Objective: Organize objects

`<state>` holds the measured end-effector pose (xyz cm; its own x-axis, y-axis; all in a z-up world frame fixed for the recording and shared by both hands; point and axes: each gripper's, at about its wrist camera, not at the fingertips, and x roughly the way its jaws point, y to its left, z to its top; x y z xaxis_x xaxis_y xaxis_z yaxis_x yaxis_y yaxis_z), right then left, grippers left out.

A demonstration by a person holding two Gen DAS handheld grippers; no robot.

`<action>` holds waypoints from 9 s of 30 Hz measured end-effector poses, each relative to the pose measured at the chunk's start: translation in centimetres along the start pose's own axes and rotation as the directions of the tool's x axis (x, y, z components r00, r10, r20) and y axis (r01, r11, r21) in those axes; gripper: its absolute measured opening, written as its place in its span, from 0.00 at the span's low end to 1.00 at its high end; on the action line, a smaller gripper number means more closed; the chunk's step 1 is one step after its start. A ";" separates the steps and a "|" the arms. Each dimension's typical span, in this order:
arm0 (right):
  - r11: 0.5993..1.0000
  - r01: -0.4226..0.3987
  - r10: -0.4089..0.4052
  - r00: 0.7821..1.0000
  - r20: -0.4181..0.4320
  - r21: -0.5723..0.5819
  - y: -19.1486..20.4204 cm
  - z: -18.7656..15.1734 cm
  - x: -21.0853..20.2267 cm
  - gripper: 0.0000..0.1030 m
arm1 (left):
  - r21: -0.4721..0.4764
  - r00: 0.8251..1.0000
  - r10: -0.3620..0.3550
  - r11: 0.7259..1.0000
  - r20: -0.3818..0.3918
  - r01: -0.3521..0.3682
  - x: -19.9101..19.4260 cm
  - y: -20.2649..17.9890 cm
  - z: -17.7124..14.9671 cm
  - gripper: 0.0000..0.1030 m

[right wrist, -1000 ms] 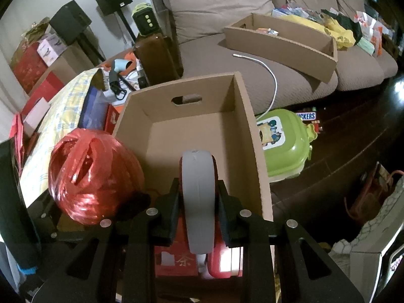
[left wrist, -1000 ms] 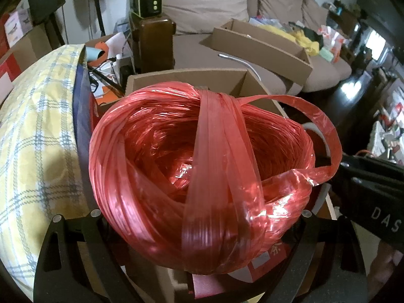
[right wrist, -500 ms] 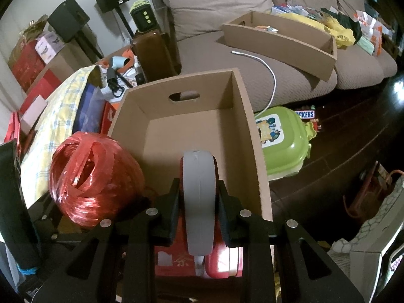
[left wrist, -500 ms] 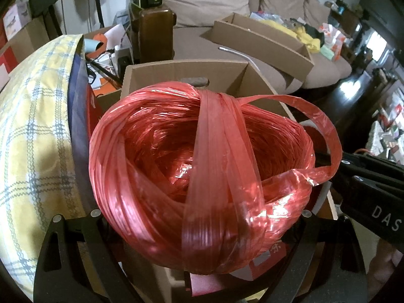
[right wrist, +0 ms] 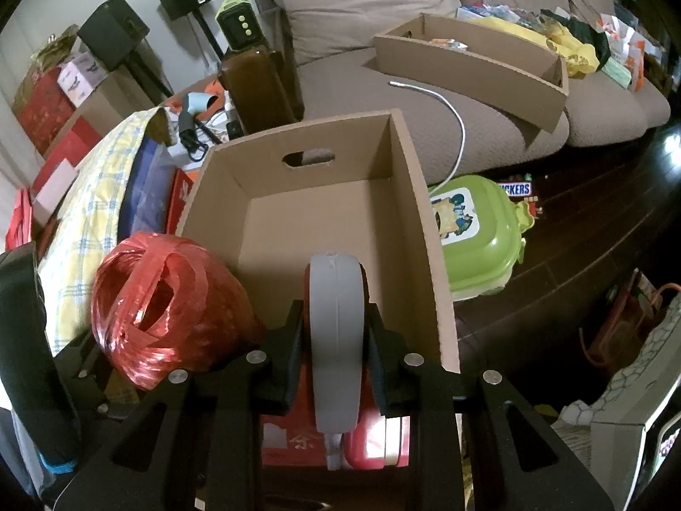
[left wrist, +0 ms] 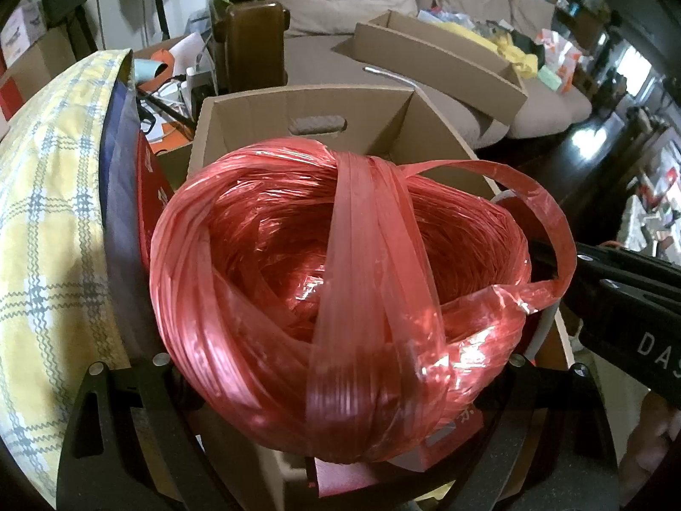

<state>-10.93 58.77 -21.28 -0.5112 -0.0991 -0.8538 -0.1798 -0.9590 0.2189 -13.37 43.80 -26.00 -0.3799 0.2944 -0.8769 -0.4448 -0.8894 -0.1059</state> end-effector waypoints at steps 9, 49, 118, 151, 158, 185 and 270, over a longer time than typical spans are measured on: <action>1.000 0.001 -0.001 1.000 -0.008 -0.008 0.2 -0.1 0.2 0.25 | -0.002 1.000 -0.005 1.000 -0.012 0.005 0.3 0.0 -0.3 0.91; 1.000 0.000 -0.001 0.999 -0.051 -0.017 0.2 -0.5 1.8 0.25 | -0.005 0.998 0.004 1.000 -0.061 -0.004 1.6 0.2 -1.0 0.91; 1.000 0.000 -0.001 0.998 -0.067 -0.016 0.3 -0.6 2.6 0.26 | 0.024 0.996 0.016 1.000 -0.091 -0.014 2.7 -0.5 -1.7 0.91; 1.000 -0.006 0.007 0.997 -0.078 0.014 0.1 -0.7 3.1 0.30 | 0.024 0.996 0.002 1.000 -0.084 0.000 2.4 -0.4 -1.6 0.91; 1.000 -0.006 0.007 0.997 -0.082 0.014 0.1 -0.8 3.2 0.30 | 0.020 0.997 0.000 1.000 -0.080 0.002 2.3 -0.4 -1.6 0.91; 0.998 0.004 -0.001 0.999 -0.032 0.070 -1.1 -0.3 2.2 0.30 | -0.010 0.999 -0.019 1.000 -0.048 0.018 1.7 0.4 -1.0 0.91; 0.997 0.020 -0.019 1.000 -0.019 0.074 -1.2 -0.4 1.9 0.46 | 0.105 0.999 0.012 0.994 -0.030 -0.008 3.6 -1.4 -0.2 0.92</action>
<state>-11.38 59.67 -23.34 -0.4913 -0.0864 -0.8667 -0.2519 -0.9384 0.2364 -13.96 45.99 -29.16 -0.3609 0.2736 -0.8916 -0.5240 -0.8503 -0.0488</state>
